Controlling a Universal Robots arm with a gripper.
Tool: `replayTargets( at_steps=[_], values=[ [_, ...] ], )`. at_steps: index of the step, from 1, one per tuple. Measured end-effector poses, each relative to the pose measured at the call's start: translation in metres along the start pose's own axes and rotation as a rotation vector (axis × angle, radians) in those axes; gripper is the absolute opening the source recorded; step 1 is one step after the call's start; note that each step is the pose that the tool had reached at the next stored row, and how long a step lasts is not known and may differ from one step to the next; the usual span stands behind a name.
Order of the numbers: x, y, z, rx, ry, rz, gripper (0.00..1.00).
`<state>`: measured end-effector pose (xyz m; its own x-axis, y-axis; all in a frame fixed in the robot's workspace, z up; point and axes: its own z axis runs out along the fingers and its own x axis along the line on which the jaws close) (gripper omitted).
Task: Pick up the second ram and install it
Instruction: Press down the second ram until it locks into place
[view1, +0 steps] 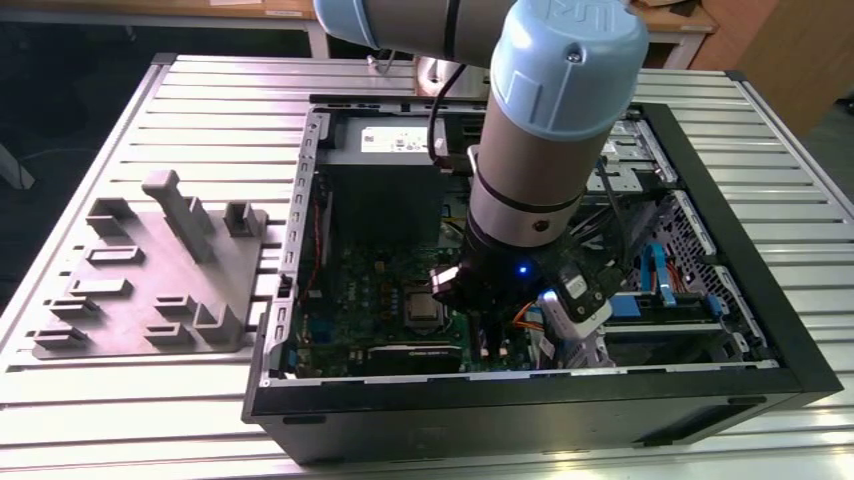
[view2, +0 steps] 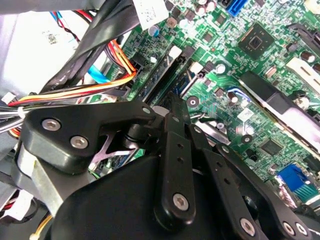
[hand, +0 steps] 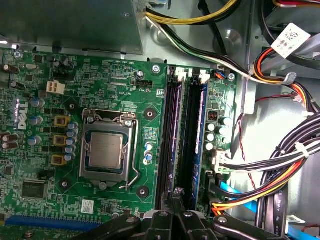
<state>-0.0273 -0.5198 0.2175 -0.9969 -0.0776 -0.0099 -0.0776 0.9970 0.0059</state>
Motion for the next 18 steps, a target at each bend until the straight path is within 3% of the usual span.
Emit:
replayTargets(
  at_steps=[4, 14, 18],
  values=[
    [-0.0001, 0.0003, -0.0036, -0.0021, -0.0008, 0.000, 0.10],
    [-0.0005, 0.0004, -0.0409, 0.0025, 0.0002, 0.000, 0.10],
    [-0.0005, 0.0005, -0.0470, 0.0078, 0.0006, 0.000, 0.10]
  ],
)
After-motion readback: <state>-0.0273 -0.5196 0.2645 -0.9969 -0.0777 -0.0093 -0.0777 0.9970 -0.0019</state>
